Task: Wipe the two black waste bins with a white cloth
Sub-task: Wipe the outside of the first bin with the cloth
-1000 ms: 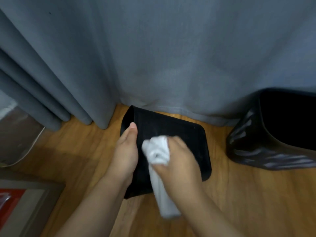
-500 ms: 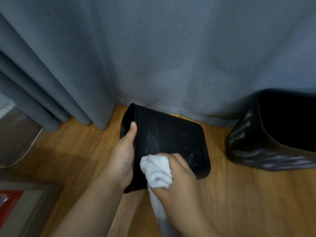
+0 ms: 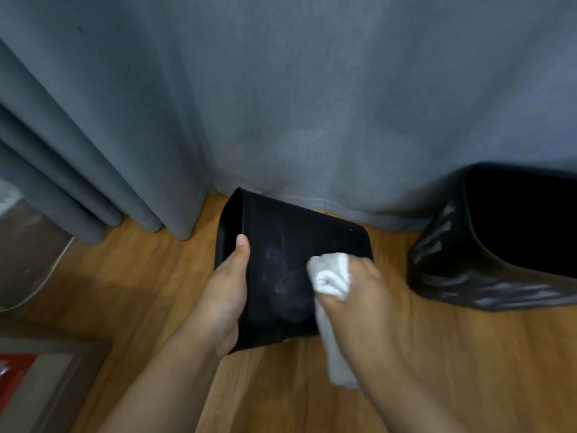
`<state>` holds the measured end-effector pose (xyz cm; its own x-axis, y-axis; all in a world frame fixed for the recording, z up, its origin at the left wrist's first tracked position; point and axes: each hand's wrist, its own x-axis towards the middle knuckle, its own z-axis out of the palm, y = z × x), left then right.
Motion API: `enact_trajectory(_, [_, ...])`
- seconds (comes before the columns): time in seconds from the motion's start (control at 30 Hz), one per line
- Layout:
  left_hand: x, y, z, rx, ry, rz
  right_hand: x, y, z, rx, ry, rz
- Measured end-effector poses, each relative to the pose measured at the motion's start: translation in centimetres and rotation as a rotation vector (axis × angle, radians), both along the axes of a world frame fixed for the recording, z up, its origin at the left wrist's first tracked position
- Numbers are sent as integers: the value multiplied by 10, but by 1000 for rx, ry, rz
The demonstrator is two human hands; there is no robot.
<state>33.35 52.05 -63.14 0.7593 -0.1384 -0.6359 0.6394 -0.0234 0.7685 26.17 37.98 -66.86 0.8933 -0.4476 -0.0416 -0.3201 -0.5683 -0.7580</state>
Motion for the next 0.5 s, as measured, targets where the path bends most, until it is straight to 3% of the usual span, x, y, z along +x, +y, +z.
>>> enact_trajectory(0.17, [2,-1,3,11,15,7,4,63,24,80,-191,189])
enact_trajectory(0.37, [-1,0,-3,-9,3,-3,0,45,31,-22,-130,327])
enact_trajectory(0.5, [0,1,-9,-7,-72,0,21,38,39,-102,-184,223])
